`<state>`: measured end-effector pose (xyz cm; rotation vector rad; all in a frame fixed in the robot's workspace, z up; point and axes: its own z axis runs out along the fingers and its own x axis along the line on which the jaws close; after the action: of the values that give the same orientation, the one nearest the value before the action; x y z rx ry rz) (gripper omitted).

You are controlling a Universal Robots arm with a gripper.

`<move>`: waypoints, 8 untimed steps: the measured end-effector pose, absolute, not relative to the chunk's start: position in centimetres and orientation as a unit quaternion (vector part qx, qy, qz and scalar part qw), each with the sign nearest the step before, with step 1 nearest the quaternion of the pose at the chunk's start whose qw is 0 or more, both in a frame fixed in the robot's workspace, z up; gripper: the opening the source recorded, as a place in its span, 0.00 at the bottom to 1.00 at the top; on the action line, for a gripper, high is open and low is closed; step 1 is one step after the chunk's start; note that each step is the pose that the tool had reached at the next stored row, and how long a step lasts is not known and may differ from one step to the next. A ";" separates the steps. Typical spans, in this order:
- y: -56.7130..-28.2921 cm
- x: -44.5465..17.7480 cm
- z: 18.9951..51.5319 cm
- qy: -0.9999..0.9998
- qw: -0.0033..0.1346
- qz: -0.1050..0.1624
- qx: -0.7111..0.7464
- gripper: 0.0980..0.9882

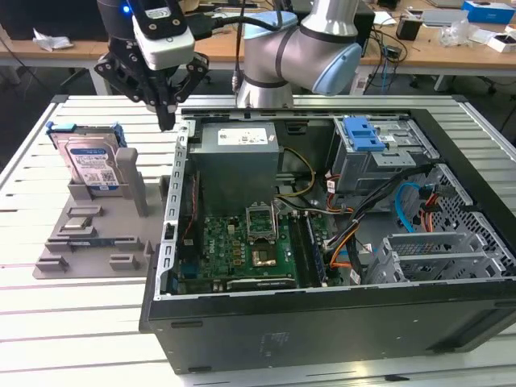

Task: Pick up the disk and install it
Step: 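Reach for the disk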

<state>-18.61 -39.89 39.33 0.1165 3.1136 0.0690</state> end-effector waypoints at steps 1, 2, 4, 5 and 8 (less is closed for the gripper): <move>-39.9 -18.7 39.3 0.999 0.012 0.022 0.037 0.01; -39.9 -18.9 39.3 0.999 0.012 0.022 0.037 0.01; -39.9 -20.0 39.3 0.999 0.013 0.022 0.037 0.01; -39.9 -20.2 39.3 0.999 0.012 0.022 0.037 0.01; -39.9 -21.4 39.3 0.999 0.012 0.022 0.037 0.01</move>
<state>-21.39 -39.88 39.30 0.1168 3.1137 0.0688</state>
